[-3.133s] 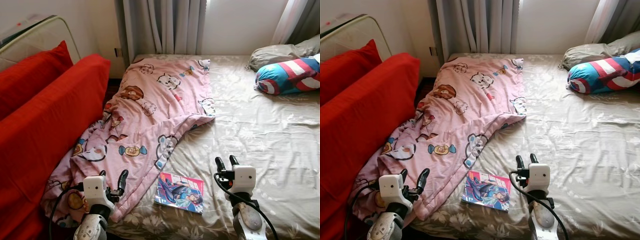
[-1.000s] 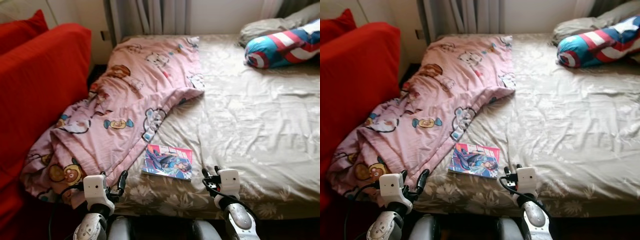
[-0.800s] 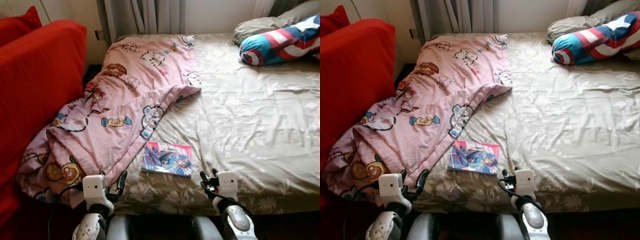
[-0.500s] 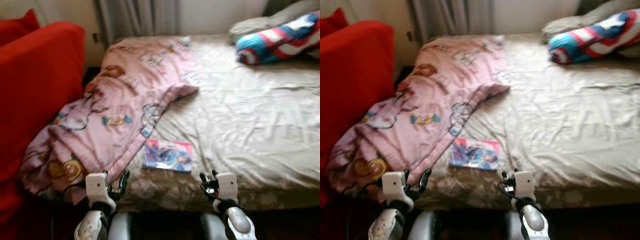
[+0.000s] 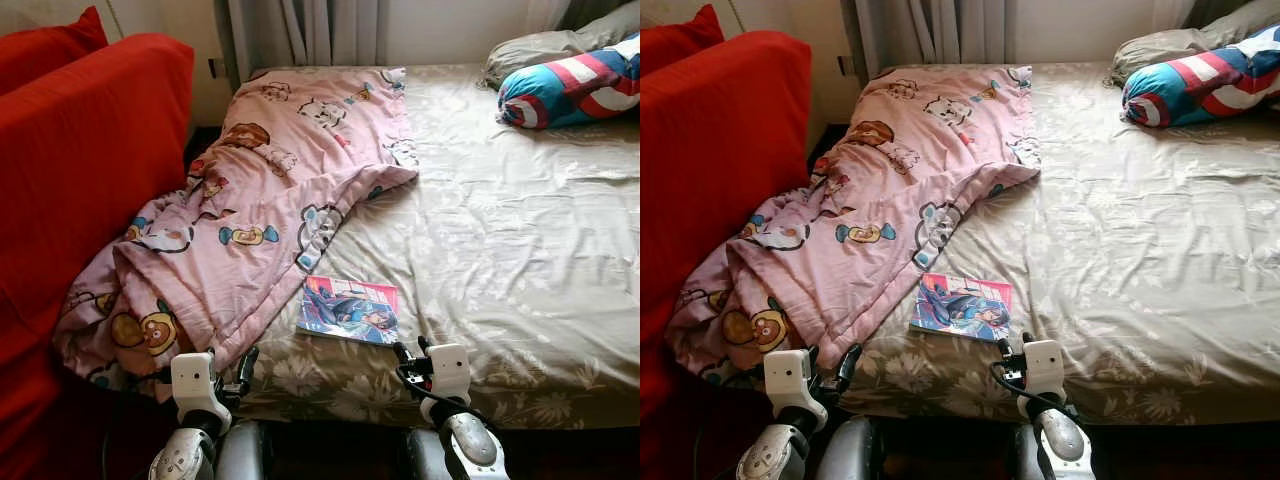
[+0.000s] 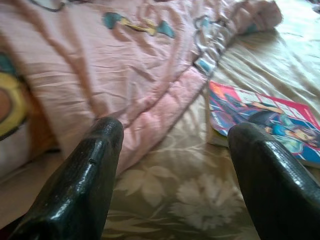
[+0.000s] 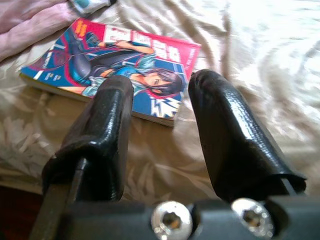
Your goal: Clean up the room
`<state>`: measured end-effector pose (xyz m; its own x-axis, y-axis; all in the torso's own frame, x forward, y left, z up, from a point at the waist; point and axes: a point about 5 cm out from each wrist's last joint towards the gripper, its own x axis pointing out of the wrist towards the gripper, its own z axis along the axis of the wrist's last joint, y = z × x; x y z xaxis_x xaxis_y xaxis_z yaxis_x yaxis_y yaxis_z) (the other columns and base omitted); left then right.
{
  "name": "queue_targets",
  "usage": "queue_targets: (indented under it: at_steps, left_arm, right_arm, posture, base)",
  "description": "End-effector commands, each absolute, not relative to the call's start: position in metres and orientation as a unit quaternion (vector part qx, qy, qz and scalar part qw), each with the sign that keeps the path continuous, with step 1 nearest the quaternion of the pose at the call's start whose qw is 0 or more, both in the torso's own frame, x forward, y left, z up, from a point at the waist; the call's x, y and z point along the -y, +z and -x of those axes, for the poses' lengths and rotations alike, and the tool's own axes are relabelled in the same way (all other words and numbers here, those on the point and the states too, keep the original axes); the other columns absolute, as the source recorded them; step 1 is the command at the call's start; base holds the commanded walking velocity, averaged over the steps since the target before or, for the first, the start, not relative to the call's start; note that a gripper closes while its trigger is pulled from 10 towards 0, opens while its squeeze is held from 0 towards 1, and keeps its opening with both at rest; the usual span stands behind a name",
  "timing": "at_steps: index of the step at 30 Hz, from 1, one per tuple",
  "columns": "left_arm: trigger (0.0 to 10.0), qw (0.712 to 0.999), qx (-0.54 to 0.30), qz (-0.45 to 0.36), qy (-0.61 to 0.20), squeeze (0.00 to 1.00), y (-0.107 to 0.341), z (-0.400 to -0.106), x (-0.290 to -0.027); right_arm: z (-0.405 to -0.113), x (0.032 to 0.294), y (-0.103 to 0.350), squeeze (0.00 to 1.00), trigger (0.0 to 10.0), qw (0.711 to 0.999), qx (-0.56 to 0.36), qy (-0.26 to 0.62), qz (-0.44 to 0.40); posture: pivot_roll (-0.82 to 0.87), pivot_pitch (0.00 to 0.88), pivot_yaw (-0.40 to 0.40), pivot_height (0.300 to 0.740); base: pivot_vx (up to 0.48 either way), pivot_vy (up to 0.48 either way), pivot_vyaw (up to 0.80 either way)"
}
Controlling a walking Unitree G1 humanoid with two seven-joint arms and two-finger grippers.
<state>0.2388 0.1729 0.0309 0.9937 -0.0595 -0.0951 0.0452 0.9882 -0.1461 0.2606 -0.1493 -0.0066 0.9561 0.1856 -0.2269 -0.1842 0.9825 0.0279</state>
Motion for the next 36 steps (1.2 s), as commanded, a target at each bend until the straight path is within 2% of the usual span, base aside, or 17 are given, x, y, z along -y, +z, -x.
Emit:
queue_targets:
  at_steps: [1,9,31,36]
  left_arm:
    - [10.0,0.996,-0.057,0.070,-0.021,0.00,0.029,-0.236,-0.176]
    - [10.0,0.996,-0.056,0.069,-0.021,0.00,0.031,-0.236,-0.175]
    - [10.0,0.996,-0.050,0.067,-0.021,0.00,0.041,-0.236,-0.173]
    - [10.0,0.997,-0.047,0.066,-0.020,0.00,0.043,-0.237,-0.172]
  right_arm:
    - [-0.263,0.144,-0.005,0.00,10.0,0.989,-0.114,0.094,-0.012]
    - [-0.263,0.147,-0.007,0.00,10.0,0.988,-0.120,0.092,-0.020]
    - [-0.263,0.148,-0.011,0.00,10.0,0.985,-0.144,0.096,-0.020]
    - [-0.263,0.147,-0.013,0.00,10.0,0.983,-0.150,0.102,-0.019]
  posture:
    - [-0.07,0.112,0.029,0.606]
    - [-0.07,0.117,0.029,0.606]
    - [-0.07,0.125,0.030,0.606]
    - [-0.07,0.129,0.031,0.606]
  base:
    - [0.000,0.000,0.00]
    - [0.000,0.000,0.00]
    - [0.296,0.000,0.00]
    - [0.049,0.000,0.00]
